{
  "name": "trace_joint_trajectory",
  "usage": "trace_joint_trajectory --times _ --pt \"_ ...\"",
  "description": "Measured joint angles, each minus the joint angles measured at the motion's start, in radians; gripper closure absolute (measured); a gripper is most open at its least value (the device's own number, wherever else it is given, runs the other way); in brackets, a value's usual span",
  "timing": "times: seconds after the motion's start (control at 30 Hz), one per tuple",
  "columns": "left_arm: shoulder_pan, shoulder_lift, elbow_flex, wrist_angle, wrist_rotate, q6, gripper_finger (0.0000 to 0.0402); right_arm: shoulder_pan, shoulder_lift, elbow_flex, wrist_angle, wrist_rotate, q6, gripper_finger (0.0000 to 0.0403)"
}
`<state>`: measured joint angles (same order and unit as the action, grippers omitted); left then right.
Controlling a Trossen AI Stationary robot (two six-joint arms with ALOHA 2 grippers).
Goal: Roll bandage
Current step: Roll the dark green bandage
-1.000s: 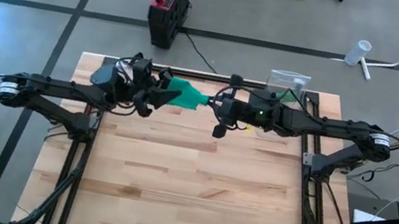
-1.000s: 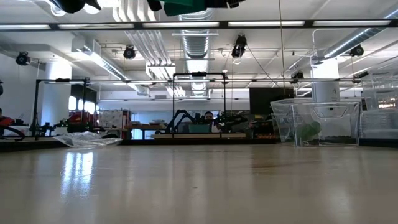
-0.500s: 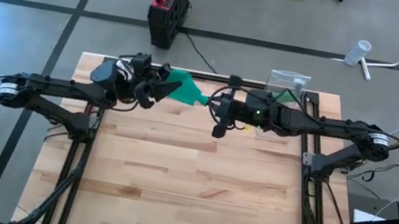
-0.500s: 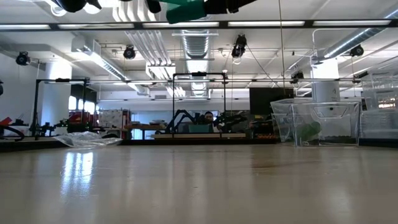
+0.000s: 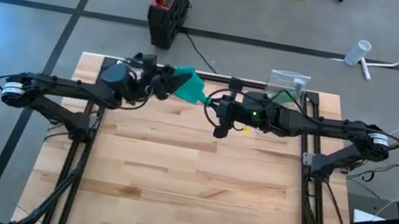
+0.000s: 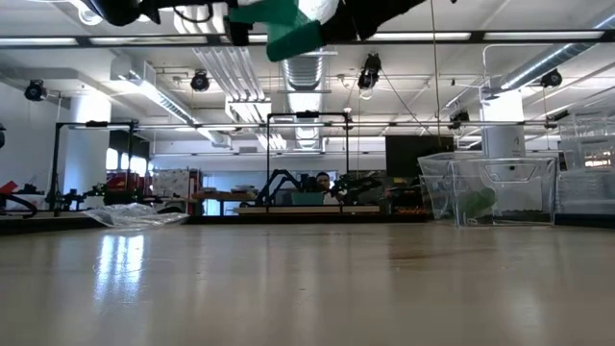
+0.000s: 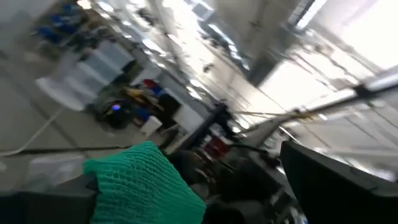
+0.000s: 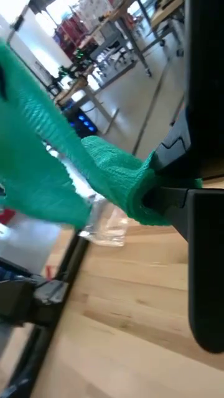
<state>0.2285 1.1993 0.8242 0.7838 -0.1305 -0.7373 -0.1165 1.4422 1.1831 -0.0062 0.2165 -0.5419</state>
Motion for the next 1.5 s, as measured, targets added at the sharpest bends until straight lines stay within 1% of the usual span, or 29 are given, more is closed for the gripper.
trace_joint_trajectory --times 0.2,0.3,0.33,0.4,0.47,0.53,0.57,0.63,0.7,0.77,0.83,0.9,1.0,1.17,1.23,1.33,1.4,1.5 --pt "0.037 0.092 0.0 0.001 -0.002 -0.233 0.0056 -0.002 0.001 -0.044 -0.056 0.025 -0.014 0.04" --pt "0.044 0.141 0.0 0.002 0.034 -0.373 0.0058 -0.002 0.001 -0.068 -0.06 -0.011 -0.027 0.04" --pt "0.045 0.152 0.0 0.001 0.058 -0.418 0.006 -0.002 0.001 -0.076 -0.065 -0.019 -0.027 0.04" --pt "0.046 0.17 0.0 0.002 0.126 -0.46 0.0066 -0.002 0.001 -0.095 -0.071 -0.029 -0.012 0.04" --pt "0.046 0.182 0.0 0.005 0.2 -0.465 0.0071 -0.002 0.001 -0.118 -0.077 -0.059 0.018 0.04" --pt "0.046 0.194 0.0 -0.002 0.257 -0.469 0.0077 0.002 0.001 -0.137 -0.076 -0.125 0.05 0.04" --pt "0.046 0.199 0.0 -0.013 0.283 -0.469 0.008 0.008 0.001 -0.147 -0.075 -0.158 0.061 0.04" --pt "0.046 0.203 0.0 -0.058 0.331 -0.467 0.0084 0.024 0.001 -0.166 -0.077 -0.188 0.082 0.04" --pt "0.045 0.202 0.0 -0.13 0.353 -0.461 0.0086 0.043 0.001 -0.183 -0.097 -0.192 0.101 0.04" --pt "0.046 0.202 0.0 -0.228 0.354 -0.459 0.0084 0.062 0.001 -0.197 -0.108 -0.196 0.114 0.04" --pt "0.046 0.205 0.0 -0.312 0.36 -0.451 0.0079 0.083 0.001 -0.206 -0.113 -0.222 0.13 0.04" --pt "0.046 0.215 0.0 -0.36 0.384 -0.445 0.0071 0.103 0.001 -0.215 -0.115 -0.246 0.16 0.04" --pt "0.046 0.251 0.0 -0.35 0.453 -0.443 0.0058 0.13 0.001 -0.229 -0.117 -0.251 0.183 0.04" --pt "0.047 0.333 0.0 -0.331 0.655 -0.442 0.0039 0.149 0.005 -0.255 -0.121 -0.26 0.211 0.04" --pt "0.046 0.376 0.0 -0.332 0.726 -0.447 0.0033 0.152 0.023 -0.255 -0.116 -0.294 0.228 0.04" --pt "0.051 0.433 0.0 -0.332 0.771 -0.449 0.0024 0.159 0.066 -0.255 -0.107 -0.35 0.252 0.04" --pt "0.064 0.467 0.0 -0.316 0.802 -0.429 0.0019 0.166 0.101 -0.255 -0.111 -0.356 0.271 0.04" --pt "0.078 0.511 0.001 -0.301 0.891 -0.419 0.0014 0.173 0.143 -0.255 -0.114 -0.358 0.3 0.04"
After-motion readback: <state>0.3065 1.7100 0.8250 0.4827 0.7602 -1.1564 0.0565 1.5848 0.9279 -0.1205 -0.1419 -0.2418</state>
